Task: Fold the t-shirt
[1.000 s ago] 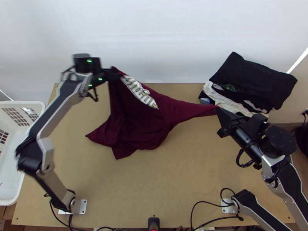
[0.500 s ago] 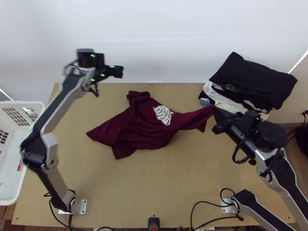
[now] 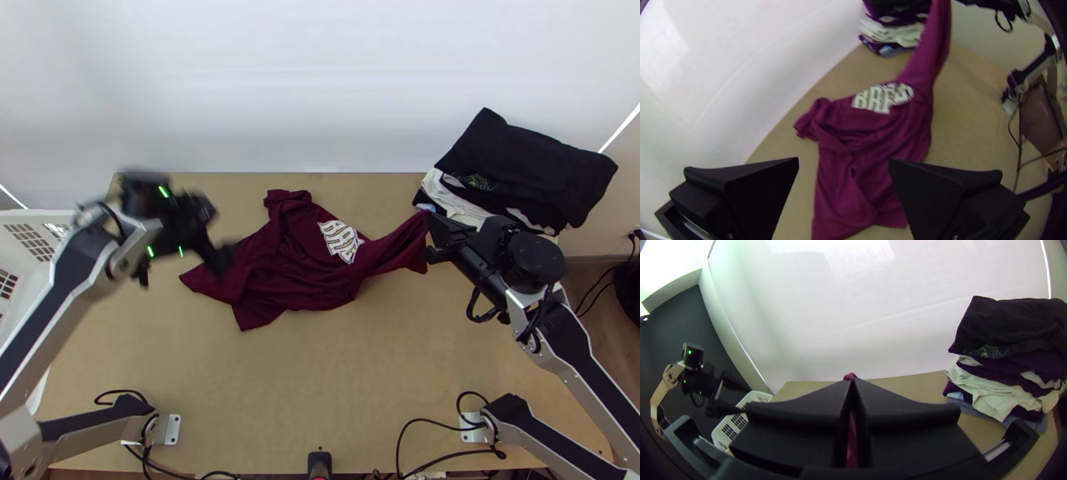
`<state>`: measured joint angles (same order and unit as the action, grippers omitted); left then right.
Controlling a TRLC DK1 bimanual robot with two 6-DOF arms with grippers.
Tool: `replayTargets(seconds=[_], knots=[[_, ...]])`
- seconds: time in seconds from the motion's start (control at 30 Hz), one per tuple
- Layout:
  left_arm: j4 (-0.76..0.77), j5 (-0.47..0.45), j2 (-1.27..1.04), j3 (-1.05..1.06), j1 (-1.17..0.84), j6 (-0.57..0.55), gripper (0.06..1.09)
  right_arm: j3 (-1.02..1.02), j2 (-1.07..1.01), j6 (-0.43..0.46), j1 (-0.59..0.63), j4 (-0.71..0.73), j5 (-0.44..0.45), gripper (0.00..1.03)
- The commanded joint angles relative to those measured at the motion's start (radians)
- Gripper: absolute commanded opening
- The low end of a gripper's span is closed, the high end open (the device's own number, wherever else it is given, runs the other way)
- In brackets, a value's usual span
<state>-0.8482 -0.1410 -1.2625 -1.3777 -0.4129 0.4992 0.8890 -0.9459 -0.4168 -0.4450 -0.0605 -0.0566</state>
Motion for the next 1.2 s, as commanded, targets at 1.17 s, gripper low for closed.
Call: replayTargets(seconds=[1.17], knots=[[0.405,0.288,0.106,0.802,-0.368,0.073,0.91,-0.033,0.03,-0.004,0.0,0.079,0.004,0.03]])
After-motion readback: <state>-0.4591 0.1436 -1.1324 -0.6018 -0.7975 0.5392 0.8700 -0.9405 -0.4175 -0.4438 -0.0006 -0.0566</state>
